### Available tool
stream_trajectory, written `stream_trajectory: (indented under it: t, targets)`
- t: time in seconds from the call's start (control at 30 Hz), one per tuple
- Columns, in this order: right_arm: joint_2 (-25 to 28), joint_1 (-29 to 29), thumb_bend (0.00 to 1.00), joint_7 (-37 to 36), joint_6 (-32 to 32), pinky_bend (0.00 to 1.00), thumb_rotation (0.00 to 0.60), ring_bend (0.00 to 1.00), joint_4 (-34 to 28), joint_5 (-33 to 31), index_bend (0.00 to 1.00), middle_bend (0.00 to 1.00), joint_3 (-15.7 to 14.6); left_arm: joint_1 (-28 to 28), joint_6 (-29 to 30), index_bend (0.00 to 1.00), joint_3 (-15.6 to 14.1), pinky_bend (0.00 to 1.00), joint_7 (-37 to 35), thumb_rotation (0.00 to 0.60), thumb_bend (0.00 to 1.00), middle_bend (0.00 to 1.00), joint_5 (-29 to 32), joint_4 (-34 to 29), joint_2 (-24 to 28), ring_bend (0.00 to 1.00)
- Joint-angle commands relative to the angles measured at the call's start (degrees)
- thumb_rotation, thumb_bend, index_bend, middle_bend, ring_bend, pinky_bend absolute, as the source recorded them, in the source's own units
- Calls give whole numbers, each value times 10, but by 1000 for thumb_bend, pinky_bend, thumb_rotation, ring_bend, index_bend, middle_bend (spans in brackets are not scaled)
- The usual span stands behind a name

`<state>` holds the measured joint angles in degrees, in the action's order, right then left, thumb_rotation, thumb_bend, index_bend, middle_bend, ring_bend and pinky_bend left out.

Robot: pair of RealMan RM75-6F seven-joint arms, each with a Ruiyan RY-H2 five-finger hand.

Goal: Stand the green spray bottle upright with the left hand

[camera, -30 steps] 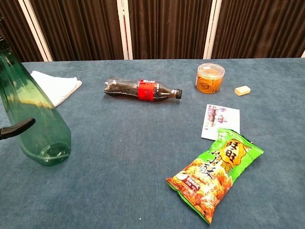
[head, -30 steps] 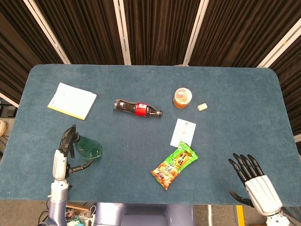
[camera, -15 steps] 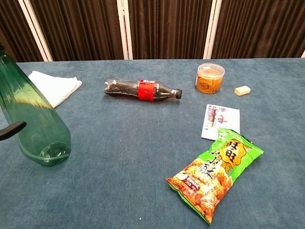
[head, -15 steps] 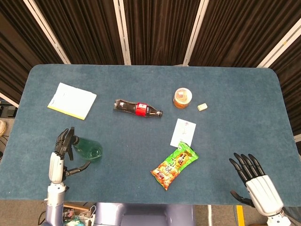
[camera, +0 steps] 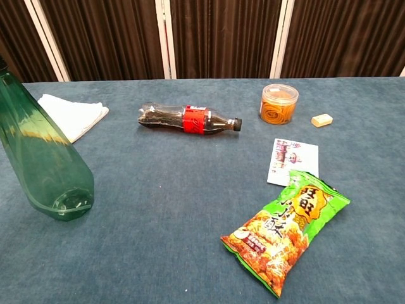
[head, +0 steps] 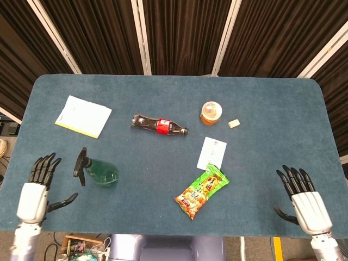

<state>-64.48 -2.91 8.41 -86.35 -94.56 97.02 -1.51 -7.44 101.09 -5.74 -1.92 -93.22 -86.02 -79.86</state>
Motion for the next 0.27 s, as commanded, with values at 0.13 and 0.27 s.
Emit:
stream_trajectory:
  t: [0.13, 0.27]
  targets:
    - [-5, -4, 219, 19, 15, 0, 600, 0, -6, -26, 0, 0, 9, 19, -79, 70, -33, 31, 137, 600, 60, 15, 68, -120, 135, 0]
    - [-4, 0, 219, 25, 10, 0, 600, 0, -10, -36, 0, 0, 13, 21, -85, 70, -14, 31, 173, 600, 60, 16, 96, -123, 130, 0]
